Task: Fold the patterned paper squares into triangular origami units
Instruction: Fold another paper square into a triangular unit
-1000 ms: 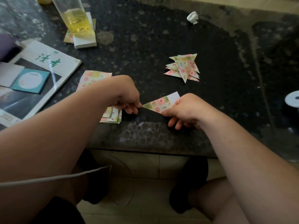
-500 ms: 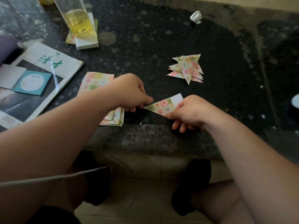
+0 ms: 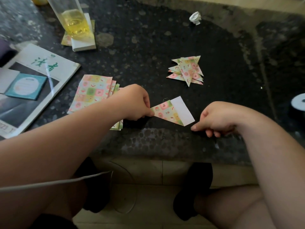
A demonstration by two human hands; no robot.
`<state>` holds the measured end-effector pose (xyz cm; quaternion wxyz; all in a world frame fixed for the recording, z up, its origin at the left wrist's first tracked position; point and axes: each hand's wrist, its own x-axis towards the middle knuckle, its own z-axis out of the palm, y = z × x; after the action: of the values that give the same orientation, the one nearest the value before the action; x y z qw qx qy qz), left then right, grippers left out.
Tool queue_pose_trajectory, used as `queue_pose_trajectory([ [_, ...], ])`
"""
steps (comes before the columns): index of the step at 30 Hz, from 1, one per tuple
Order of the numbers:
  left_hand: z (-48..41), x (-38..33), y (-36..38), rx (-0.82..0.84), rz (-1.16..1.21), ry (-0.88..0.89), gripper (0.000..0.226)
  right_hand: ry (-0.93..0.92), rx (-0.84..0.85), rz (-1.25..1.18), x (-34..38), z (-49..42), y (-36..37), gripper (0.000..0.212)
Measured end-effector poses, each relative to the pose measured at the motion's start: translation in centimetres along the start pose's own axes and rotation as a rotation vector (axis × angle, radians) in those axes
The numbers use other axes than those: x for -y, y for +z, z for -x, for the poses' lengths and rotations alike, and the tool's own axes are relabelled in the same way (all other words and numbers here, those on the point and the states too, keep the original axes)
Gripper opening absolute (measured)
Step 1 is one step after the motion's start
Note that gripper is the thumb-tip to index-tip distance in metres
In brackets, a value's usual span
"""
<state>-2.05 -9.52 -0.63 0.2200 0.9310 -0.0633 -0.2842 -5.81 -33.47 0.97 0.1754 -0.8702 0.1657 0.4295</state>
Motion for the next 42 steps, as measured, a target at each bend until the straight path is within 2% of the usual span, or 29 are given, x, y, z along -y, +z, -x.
queue_pose_trajectory([
  [3, 0.5, -0.2, 0.1, -0.029, -0.042, 0.058, 0.015, -0.049, -0.092, -0.167, -0.5, -0.1, 0.0, 0.019],
  [6, 1.3, -0.7, 0.8, -0.071, -0.092, 0.147, 0.016, -0.111, -0.404, -0.376, 0.3, -0.5, 0.3, 0.015],
  [8, 1.9, -1.0, 1.6, -0.096, -0.129, 0.218, 0.017, -0.124, -0.488, -0.364, 1.1, -0.5, 0.7, 0.022],
  [10, 2.4, -1.3, 2.5, -0.096, -0.180, 0.290, 0.014, -0.131, -0.454, -0.361, 1.6, -0.2, 1.1, 0.032],
  [12, 2.8, -1.4, 3.6, -0.081, -0.238, 0.353, 0.019, -0.139, -0.395, -0.423, 1.9, 0.0, 1.3, 0.038],
  [15, 3.2, -1.4, 4.9, -0.108, -0.292, 0.397, 0.037, -0.140, -0.270, -0.546, 2.4, 0.4, 1.5, 0.034],
  [19, 3.4, -1.3, 5.5, -0.165, -0.248, 0.387, 0.049, -0.133, -0.239, -0.563, 2.5, 0.7, 1.9, 0.029],
  [21, 3.4, -1.2, 5.6, -0.191, -0.233, 0.395, 0.052, -0.131, -0.271, -0.561, 2.5, 0.8, 2.3, 0.043],
  [23, 3.5, -1.1, 5.8, -0.212, -0.217, 0.407, 0.056, -0.137, -0.313, -0.588, 2.5, 0.7, 2.9, 0.066],
  [25, 3.7, -0.9, 5.9, -0.241, -0.192, 0.418, 0.061, -0.157, -0.322, -0.713, 2.4, 0.6, 3.4, 0.079],
  [27, 3.8, -0.7, 6.0, -0.295, -0.146, 0.445, 0.056, -0.167, -0.293, -0.893, 2.2, 0.5, 3.7, 0.080],
  [29, 3.8, -0.4, 6.0, -0.384, -0.090, 0.510, 0.035, -0.161, -0.250, -1.035, 2.1, 0.7, 3.8, 0.075],
  [31, 3.7, -0.2, 5.9, -0.461, -0.031, 0.565, 0.015, -0.172, -0.202, -1.070, 2.1, 1.1, 4.0, 0.064],
  [33, 3.6, -0.1, 5.8, -0.508, 0.015, 0.593, 0.008, -0.208, -0.172, -1.048, 2.1, 1.4, 4.1, 0.052],
  [35, 3.4, 0.0, 5.7, -0.517, 0.027, 0.596, 0.007, -0.247, -0.247, -0.899, 1.8, 1.5, 4.3, 0.041],
  [38, 3.2, 0.2, 5.7, -0.484, -0.018, 0.573, 0.009, -0.367, -0.542, -0.343, 0.5, 1.1, 4.2, 0.030],
  [39, 3.2, 0.3, 5.7, -0.470, -0.043, 0.566, 0.011, -0.446, -0.581, -0.225, 0.2, 1.1, 4.3, 0.029],
  [42, 3.2, 0.5, 5.9, -0.449, -0.083, 0.570, 0.015, -0.666, -0.510, -0.121, -0.5, 0.9, 5.0, 0.027],
])
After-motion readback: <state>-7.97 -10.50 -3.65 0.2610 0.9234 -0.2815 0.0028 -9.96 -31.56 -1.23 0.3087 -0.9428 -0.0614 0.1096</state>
